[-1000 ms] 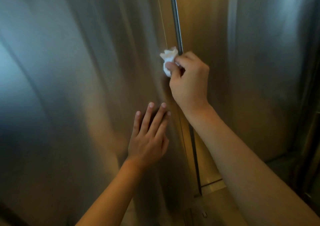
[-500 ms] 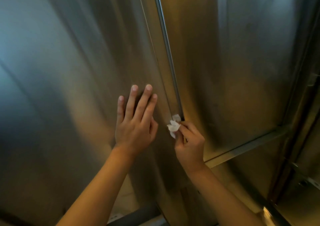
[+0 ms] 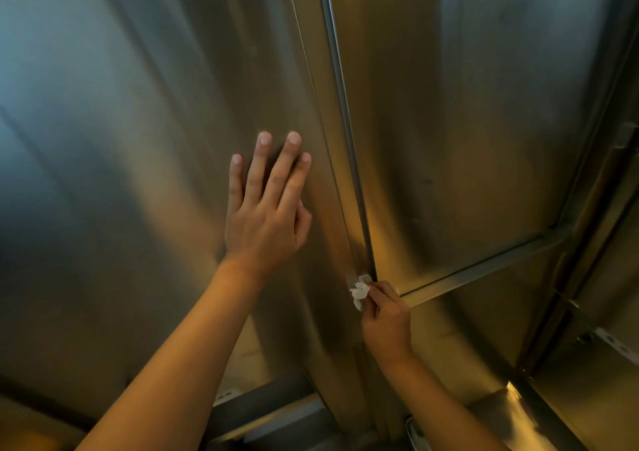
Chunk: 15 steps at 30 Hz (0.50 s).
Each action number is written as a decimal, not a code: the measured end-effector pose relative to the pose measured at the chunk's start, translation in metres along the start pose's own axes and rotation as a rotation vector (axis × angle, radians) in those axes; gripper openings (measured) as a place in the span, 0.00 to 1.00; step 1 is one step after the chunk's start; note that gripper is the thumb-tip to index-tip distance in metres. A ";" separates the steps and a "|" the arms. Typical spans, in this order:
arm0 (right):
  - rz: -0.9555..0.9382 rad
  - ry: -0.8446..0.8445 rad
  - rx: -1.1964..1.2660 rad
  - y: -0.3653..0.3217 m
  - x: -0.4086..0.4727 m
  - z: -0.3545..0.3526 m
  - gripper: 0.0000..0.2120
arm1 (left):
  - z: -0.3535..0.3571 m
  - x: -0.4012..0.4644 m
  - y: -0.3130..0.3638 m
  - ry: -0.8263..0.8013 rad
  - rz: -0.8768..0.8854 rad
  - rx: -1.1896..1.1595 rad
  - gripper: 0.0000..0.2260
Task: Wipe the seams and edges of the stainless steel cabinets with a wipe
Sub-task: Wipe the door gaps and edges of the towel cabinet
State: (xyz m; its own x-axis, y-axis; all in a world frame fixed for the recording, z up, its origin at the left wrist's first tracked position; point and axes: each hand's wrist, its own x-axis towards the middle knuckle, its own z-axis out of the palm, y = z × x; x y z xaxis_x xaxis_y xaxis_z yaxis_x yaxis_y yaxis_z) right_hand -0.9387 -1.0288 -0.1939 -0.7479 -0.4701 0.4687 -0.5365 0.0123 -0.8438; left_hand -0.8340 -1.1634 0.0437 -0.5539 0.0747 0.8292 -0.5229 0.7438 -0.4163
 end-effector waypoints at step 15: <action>0.387 -0.188 0.076 0.008 -0.038 -0.019 0.10 | -0.012 0.002 0.001 -0.052 -0.010 -0.033 0.26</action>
State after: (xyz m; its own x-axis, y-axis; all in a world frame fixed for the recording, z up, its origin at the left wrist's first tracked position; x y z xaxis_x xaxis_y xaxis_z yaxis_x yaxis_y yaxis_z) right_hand -0.9221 -0.9947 -0.2135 -0.8003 -0.5961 0.0645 -0.1952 0.1573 -0.9681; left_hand -0.8278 -1.1543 0.0496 -0.5822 0.0328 0.8124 -0.5073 0.7662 -0.3945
